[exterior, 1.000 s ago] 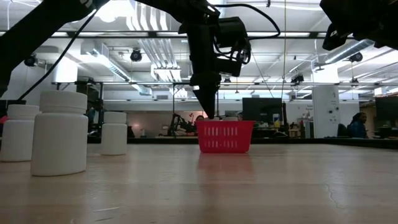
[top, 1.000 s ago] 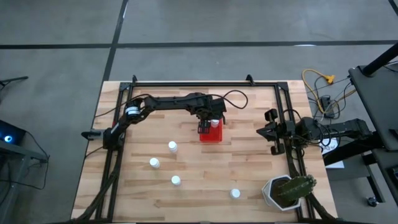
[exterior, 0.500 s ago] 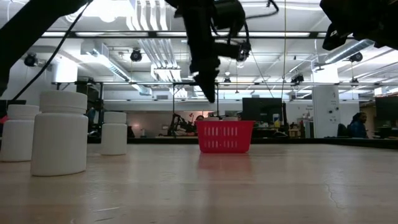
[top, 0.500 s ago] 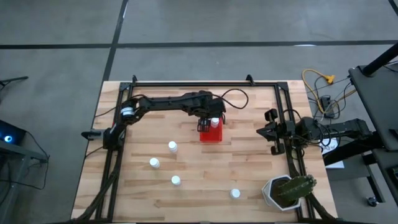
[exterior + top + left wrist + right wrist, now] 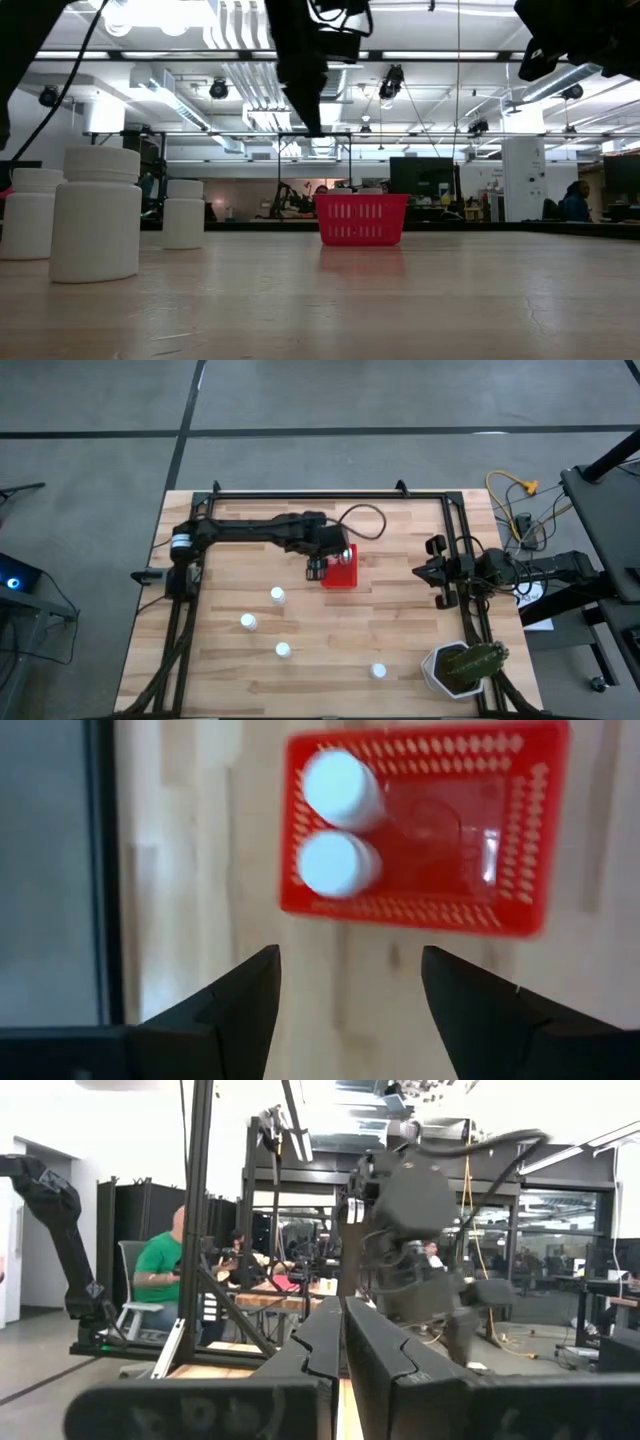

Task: Pick and place pill bottles into a basket
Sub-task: Put the top center white medicine bottle into the red bin

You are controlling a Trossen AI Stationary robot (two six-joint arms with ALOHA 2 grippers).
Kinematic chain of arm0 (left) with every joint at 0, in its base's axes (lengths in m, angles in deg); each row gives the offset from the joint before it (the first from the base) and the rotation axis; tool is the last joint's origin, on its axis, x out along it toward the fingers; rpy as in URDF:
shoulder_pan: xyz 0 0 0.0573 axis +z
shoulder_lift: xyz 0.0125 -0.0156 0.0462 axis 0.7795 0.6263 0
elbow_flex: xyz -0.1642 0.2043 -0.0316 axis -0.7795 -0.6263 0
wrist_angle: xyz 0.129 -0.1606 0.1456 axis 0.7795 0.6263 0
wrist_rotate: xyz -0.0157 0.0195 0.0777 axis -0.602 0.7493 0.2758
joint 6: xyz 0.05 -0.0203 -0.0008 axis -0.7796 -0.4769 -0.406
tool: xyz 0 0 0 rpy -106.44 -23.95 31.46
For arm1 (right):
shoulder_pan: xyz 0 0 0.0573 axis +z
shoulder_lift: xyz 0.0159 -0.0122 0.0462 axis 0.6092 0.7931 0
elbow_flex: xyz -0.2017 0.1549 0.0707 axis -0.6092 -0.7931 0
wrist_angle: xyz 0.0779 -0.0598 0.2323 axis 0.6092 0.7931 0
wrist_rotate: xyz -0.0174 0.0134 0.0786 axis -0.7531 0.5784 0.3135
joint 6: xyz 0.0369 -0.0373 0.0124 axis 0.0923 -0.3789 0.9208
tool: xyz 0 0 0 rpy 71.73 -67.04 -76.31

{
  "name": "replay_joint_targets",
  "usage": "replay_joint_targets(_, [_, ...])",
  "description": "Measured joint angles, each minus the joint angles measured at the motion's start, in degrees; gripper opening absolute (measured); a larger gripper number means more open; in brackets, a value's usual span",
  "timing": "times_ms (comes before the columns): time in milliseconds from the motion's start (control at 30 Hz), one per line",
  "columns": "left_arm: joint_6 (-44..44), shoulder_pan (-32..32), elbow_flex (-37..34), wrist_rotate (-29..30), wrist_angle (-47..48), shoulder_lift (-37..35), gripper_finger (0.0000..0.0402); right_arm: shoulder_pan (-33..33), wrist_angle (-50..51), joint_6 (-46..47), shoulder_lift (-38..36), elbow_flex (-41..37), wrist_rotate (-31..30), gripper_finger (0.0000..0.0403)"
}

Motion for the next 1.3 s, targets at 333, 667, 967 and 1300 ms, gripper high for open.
replay_joint_targets(333, [11.05,-5.1,-14.06,-0.7,0.79,-5.47,0.0224,0.0,-0.03,-0.04,0.18,0.0,-0.07,0.0009])
replay_joint_targets(667, [13.91,-10.65,-19.25,-2.34,1.31,-7.12,0.0224,0.0,-0.02,-0.02,0.2,0.0,-0.07,0.0009])
replay_joint_targets(967, [13.93,-13.57,-19.97,-2.61,-1.45,-11.5,0.0224,-0.02,-0.04,0.01,0.22,0.0,-0.09,0.0009])
replay_joint_targets(1300, [14.04,-13.86,-24.96,-8.95,-4.01,-14.54,0.0224,-0.02,-0.02,-0.04,0.24,0.0,-0.07,0.0009])
